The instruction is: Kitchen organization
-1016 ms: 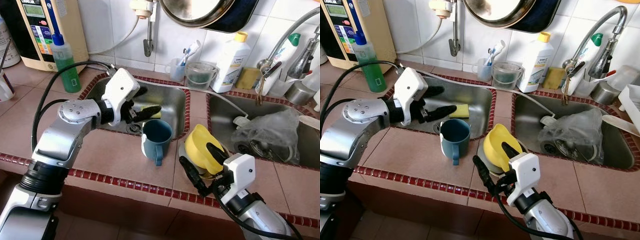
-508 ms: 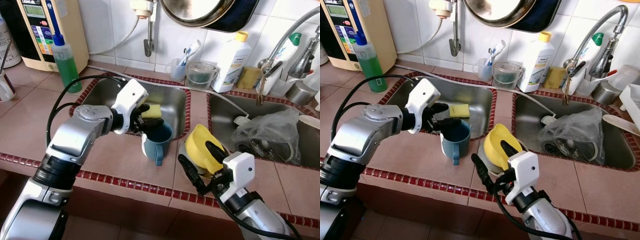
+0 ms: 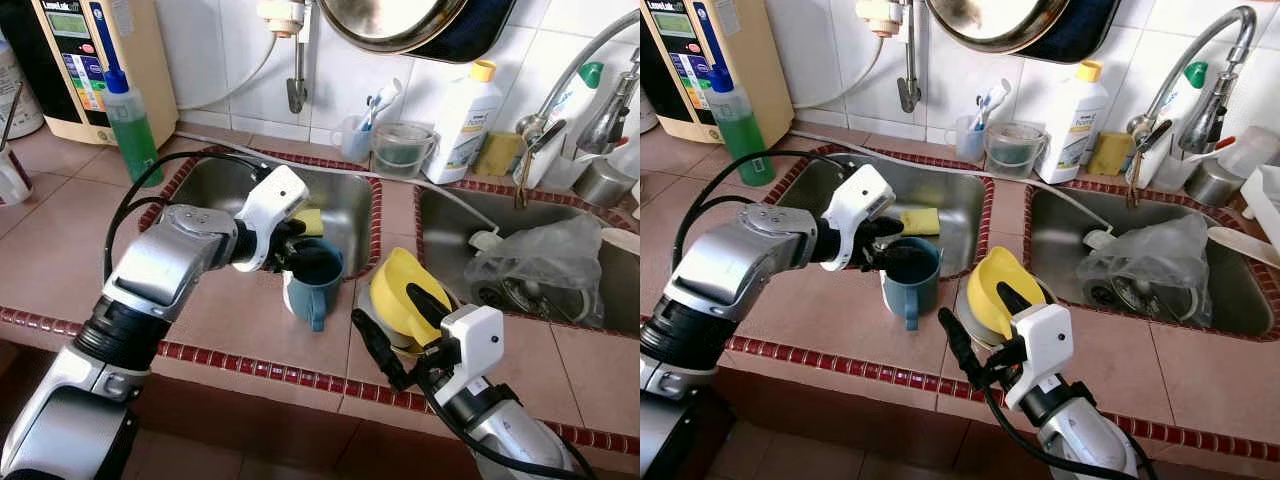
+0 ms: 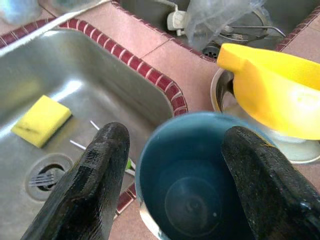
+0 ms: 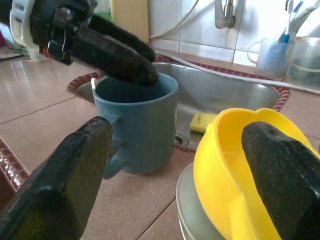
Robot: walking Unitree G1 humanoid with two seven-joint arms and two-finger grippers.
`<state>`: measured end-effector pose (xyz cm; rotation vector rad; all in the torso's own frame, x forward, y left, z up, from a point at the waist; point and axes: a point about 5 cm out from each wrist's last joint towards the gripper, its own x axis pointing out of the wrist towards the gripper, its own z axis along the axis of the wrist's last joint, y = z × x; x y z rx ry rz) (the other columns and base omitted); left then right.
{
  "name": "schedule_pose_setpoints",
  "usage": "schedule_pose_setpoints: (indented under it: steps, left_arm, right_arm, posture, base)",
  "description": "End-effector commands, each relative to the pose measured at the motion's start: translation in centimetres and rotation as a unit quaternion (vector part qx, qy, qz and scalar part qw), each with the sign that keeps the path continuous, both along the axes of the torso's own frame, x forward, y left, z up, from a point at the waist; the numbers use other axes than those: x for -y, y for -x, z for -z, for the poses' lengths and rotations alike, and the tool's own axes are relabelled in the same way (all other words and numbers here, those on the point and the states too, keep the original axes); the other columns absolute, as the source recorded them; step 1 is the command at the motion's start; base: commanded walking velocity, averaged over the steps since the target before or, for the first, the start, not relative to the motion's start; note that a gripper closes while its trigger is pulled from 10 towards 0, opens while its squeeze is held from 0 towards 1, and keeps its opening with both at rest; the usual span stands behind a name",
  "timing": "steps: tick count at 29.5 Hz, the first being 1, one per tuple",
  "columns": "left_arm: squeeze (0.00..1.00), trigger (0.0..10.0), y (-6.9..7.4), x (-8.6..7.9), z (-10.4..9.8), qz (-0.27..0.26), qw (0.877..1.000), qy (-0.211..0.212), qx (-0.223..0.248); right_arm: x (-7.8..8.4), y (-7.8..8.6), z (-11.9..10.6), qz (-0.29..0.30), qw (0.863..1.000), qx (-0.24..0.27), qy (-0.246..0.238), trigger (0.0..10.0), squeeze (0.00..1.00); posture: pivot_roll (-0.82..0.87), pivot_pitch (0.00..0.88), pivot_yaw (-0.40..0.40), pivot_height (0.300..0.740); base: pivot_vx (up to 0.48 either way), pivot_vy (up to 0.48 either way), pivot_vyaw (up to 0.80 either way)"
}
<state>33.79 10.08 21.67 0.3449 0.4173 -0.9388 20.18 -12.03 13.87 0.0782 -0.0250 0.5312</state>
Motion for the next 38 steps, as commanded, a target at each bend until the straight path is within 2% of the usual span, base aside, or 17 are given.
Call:
schedule_pose_setpoints:
  steps: [1, 23, 25, 26, 27, 28, 38]
  left_arm:
    - [0.0, 10.0, -0.1, 0.3, -0.4, 0.003, 1.0, -0.01, 0.004]
    - [0.0, 10.0, -0.6, -0.2, 1.3, -0.013, 0.997, -0.074, -0.024]
    - [0.0, 10.0, -0.6, -0.2, 1.4, -0.016, 0.997, -0.07, -0.025]
    - [0.0, 7.3, -0.6, -0.2, 1.4, -0.01, 0.997, -0.075, -0.021]
    - [0.0, 6.9, -0.6, -0.1, 1.3, -0.009, 0.997, -0.074, -0.02]
    - [0.0, 0.0, -0.6, -0.1, 1.3, -0.006, 0.997, -0.074, -0.019]
    - [0.0, 0.0, -0.5, -0.1, 0.9, 0.001, 0.998, -0.069, -0.014]
  right_arm:
    - [0.1, 0.1, -0.3, 0.004, 1.0, 0.002, 0.003, 10.0, 0.0]
    - [0.0, 0.5, -0.4, 0.014, 1.0, 0.002, 0.006, 10.0, 0.0]
    - [0.0, 0.5, -0.4, 0.016, 1.0, 0.002, 0.006, 10.0, 0.0]
    - [0.0, 0.5, -0.4, 0.018, 1.0, 0.002, 0.006, 10.0, 0.0]
    - [0.0, 0.5, -0.4, 0.018, 1.0, 0.002, 0.006, 10.0, 0.0]
    - [0.0, 0.5, -0.4, 0.019, 1.0, 0.002, 0.006, 10.0, 0.0]
    - [0.0, 0.5, -0.4, 0.024, 1.0, 0.002, 0.005, 10.0, 0.0]
  posture:
    - [0.07, 0.0, -0.023, 0.74]
    - [0.05, 0.0, -0.007, 0.74]
    - [0.05, 0.0, -0.007, 0.74]
    - [0.05, 0.0, -0.004, 0.74]
    - [0.05, 0.0, -0.004, 0.74]
    - [0.05, 0.0, -0.004, 0.74]
    - [0.05, 0.0, 0.001, 0.74]
  base:
    - [0.0, 0.0, 0.0]
    - [0.0, 0.0, 0.0]
    - [0.0, 0.0, 0.0]
    - [0.0, 0.0, 0.0]
    - [0.0, 0.0, 0.0]
    - [0.0, 0.0, 0.0]
    - [0.0, 0.0, 0.0]
